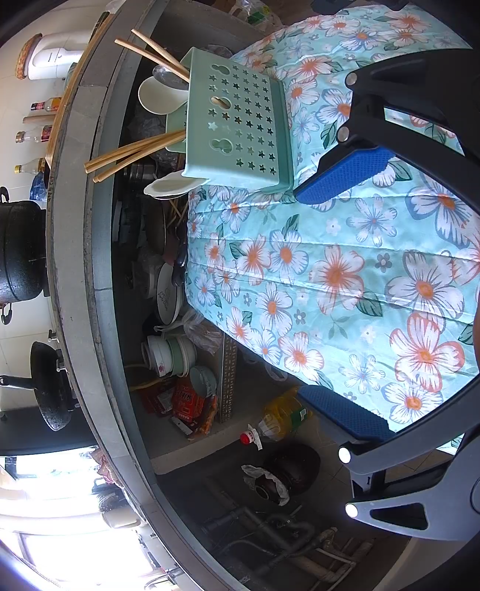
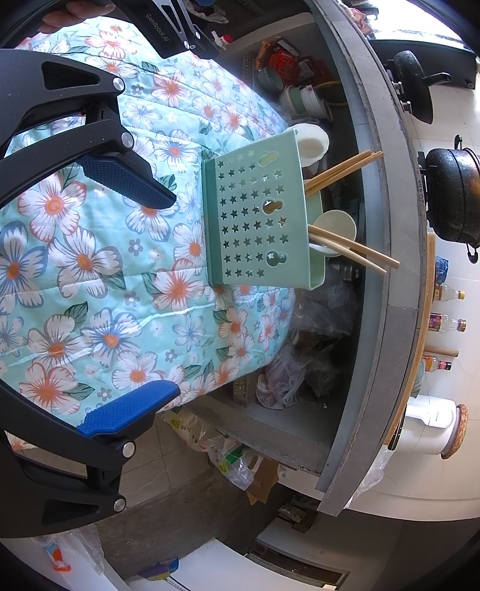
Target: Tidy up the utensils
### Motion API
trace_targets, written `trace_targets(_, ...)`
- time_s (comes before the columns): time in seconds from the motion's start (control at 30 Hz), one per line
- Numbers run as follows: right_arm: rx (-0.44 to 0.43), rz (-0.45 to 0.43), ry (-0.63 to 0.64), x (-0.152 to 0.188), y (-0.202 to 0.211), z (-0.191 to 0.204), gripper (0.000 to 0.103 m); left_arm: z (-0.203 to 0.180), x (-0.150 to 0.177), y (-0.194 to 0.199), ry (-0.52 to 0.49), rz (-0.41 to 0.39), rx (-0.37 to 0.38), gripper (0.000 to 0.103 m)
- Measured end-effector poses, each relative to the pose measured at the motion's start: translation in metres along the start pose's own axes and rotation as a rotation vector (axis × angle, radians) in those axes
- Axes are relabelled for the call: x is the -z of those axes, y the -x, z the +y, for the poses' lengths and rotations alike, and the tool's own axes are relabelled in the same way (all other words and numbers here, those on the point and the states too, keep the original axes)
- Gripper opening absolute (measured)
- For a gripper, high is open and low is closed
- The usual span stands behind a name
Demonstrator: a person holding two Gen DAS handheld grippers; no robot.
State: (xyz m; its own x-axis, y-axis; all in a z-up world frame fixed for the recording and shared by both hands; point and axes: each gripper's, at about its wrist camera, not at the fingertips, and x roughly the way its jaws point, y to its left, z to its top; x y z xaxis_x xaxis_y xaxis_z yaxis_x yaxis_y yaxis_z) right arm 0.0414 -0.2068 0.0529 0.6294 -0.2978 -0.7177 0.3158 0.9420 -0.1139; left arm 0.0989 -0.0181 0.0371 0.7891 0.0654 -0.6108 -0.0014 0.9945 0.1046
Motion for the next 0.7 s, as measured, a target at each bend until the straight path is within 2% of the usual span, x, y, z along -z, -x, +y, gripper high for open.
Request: trace_targets(0.7,-0.002,0.002,-0.004,0.0006,-0.0003,-0.0009,0.091,-0.0018,0.0011,-0.0005,-0.001,0.008,0.002,0.094)
